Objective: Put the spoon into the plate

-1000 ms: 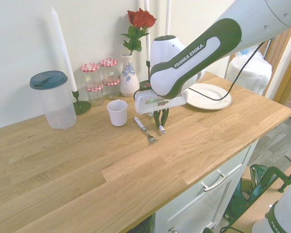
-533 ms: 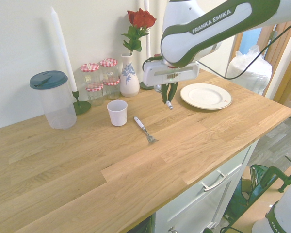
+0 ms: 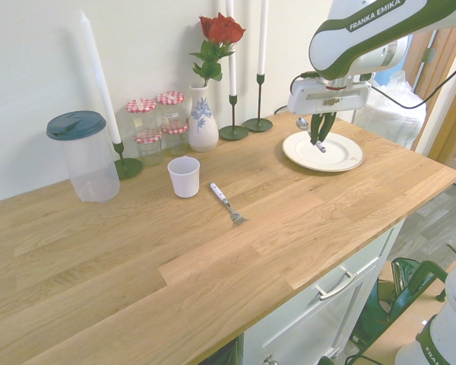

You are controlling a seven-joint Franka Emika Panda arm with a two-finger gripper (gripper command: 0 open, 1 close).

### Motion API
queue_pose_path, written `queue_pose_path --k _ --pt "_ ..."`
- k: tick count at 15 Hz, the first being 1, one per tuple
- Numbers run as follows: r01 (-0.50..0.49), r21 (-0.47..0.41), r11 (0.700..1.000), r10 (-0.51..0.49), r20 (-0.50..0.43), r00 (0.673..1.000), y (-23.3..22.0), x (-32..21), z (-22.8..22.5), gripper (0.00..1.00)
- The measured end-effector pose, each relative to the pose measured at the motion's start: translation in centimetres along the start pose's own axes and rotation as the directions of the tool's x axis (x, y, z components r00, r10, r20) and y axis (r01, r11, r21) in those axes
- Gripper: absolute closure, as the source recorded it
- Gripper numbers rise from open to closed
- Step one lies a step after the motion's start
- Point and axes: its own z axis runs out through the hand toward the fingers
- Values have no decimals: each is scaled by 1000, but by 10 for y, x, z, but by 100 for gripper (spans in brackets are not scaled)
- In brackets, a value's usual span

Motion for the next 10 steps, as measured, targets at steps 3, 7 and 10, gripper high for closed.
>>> queue_pose_path --k 3,7,10 --pt "-15 -9 1000 15 9 1000 8 32 19 100" --pt "-16 -19 1000 16 19 1000 9 58 44 100" --pt "-15 -11 1000 15 21 1000 3 64 62 100"
